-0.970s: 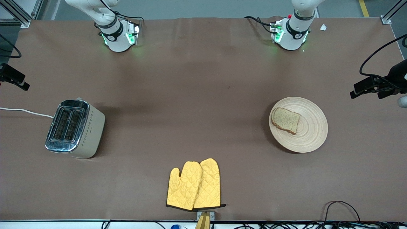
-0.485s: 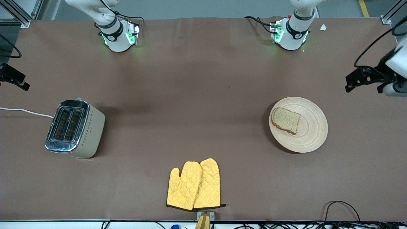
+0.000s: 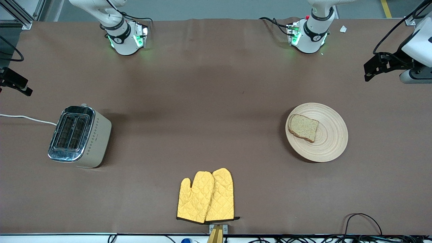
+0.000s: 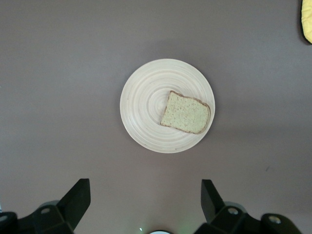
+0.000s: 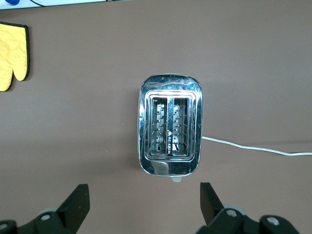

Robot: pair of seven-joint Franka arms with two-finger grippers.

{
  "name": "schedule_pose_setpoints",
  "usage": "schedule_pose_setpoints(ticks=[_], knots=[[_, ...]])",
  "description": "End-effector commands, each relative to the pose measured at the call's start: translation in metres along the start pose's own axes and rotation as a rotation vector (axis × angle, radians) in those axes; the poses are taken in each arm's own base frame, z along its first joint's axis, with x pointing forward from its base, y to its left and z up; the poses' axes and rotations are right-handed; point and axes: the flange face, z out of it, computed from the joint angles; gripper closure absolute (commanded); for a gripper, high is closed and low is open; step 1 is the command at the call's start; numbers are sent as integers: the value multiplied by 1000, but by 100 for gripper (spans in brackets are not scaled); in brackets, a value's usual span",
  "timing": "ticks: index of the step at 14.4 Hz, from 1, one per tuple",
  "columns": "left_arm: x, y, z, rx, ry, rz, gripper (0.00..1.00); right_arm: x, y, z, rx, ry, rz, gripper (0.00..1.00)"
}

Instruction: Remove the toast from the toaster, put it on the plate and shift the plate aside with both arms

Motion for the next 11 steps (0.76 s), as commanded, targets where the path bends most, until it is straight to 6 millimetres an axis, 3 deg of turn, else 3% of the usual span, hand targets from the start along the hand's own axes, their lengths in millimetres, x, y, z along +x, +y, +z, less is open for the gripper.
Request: schedule_pose_setpoints(ticks=[1, 4, 11], knots=[[-25, 2, 2, -12, 5, 6, 0, -3, -4, -1, 1, 4, -19, 0], [-42, 11, 6, -8, 18, 19, 0, -3, 3, -1, 1, 5, -7, 0], [-37, 4, 3, -28, 16, 11, 0, -3, -3, -1, 2, 6, -17, 0]])
